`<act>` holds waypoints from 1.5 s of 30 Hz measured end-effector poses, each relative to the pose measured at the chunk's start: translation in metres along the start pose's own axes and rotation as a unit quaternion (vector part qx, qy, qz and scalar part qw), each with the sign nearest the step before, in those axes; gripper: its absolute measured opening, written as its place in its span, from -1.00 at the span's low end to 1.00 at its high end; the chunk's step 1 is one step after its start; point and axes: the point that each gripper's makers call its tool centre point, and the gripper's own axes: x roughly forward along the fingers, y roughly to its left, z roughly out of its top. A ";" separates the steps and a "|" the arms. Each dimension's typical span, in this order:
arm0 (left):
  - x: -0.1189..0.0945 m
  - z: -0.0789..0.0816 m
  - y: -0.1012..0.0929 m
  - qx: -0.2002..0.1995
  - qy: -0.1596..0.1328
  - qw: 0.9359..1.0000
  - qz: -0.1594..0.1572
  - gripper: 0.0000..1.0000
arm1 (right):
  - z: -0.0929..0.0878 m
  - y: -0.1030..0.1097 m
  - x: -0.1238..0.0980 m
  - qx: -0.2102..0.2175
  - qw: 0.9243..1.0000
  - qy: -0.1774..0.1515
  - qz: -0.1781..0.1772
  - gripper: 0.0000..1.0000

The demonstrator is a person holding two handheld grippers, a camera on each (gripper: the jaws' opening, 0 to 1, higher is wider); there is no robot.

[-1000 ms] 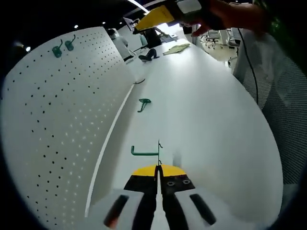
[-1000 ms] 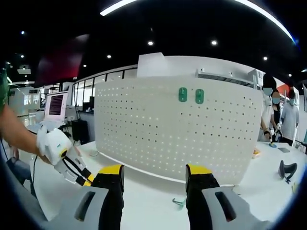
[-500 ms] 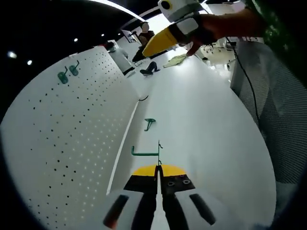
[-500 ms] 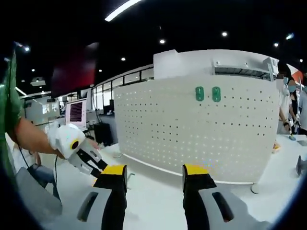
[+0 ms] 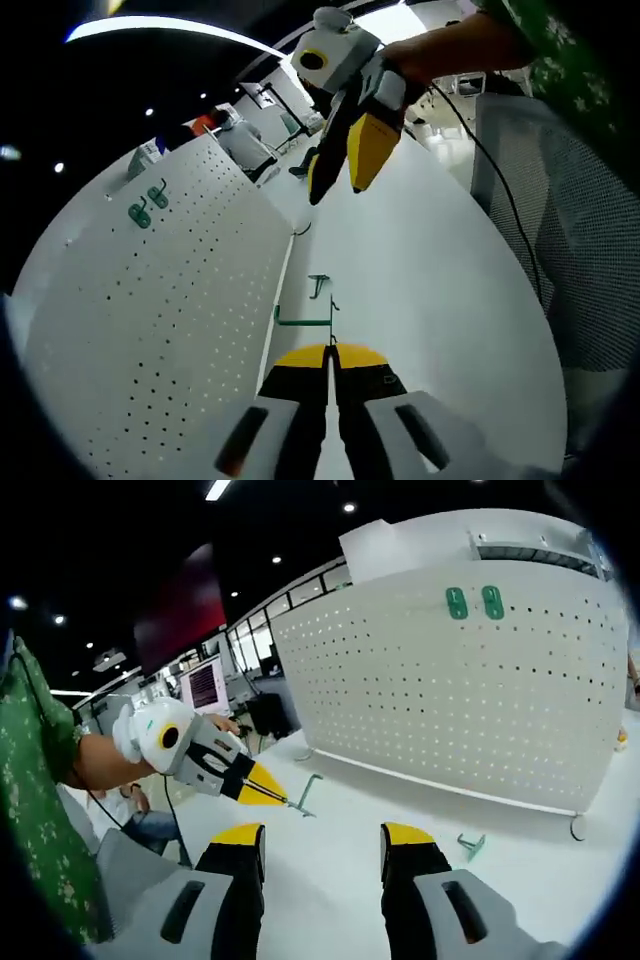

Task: Insert the hook assembly into the mounting plate slot until the hook locks in place.

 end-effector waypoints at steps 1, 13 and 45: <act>-0.002 0.003 -0.001 0.007 0.000 1.000 0.001 -0.97 | 0.000 0.001 0.000 0.000 1.000 0.003 0.005 -0.08; -0.020 0.031 -0.006 0.060 -0.003 0.998 0.011 -0.97 | 0.016 0.025 -0.001 0.055 0.994 0.034 0.087 -0.31; -0.043 0.077 -0.023 0.111 -0.030 0.993 0.027 -0.97 | 0.019 0.056 0.013 0.073 0.984 0.077 0.144 -0.92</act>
